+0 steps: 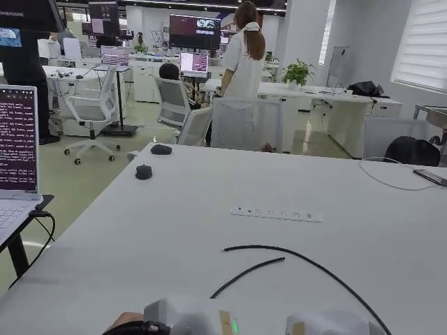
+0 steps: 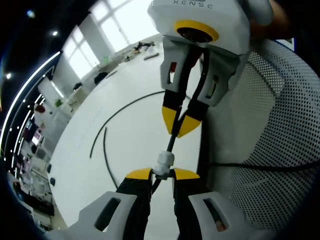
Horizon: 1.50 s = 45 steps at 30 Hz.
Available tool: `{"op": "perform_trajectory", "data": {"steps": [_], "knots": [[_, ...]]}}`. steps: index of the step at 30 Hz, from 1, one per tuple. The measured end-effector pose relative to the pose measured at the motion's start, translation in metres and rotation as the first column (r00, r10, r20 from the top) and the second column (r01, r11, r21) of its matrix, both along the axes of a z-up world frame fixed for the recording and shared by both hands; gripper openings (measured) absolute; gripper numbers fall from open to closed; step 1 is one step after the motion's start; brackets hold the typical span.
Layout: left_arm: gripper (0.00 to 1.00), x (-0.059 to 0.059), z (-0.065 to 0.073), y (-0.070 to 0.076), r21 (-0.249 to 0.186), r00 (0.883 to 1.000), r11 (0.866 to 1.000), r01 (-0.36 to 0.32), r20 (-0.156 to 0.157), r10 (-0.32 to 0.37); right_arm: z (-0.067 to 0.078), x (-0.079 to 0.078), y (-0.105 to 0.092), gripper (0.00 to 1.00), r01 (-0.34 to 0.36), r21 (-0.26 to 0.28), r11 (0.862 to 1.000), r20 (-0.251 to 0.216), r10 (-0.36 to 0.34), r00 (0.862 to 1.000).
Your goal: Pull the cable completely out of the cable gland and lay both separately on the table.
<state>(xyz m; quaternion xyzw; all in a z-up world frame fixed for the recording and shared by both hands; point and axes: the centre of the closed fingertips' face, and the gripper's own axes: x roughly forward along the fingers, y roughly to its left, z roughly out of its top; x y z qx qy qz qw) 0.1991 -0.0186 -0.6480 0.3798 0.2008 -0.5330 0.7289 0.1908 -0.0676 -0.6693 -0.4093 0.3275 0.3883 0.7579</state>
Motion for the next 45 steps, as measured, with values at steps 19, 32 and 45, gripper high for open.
{"op": "perform_trajectory", "data": {"steps": [19,32,45], "knots": [[0.16,-0.005,-0.001,-0.004,0.0,1.0,1.0,0.025,-0.016,-0.025,0.002,-0.005,0.011,0.06,-0.013,0.071,0.997,-0.033,0.016,0.999],[0.16,-0.003,-0.002,-0.001,0.014,1.0,1.0,0.009,-0.005,-0.009,-0.01,-0.002,-0.011,0.18,0.075,0.0,0.997,-0.07,-0.074,0.995],[0.16,0.0,0.003,-0.001,-0.012,1.0,1.0,0.001,0.0,-0.001,0.002,0.0,0.002,0.03,0.004,0.015,1.0,-0.002,-0.003,1.0]]}}
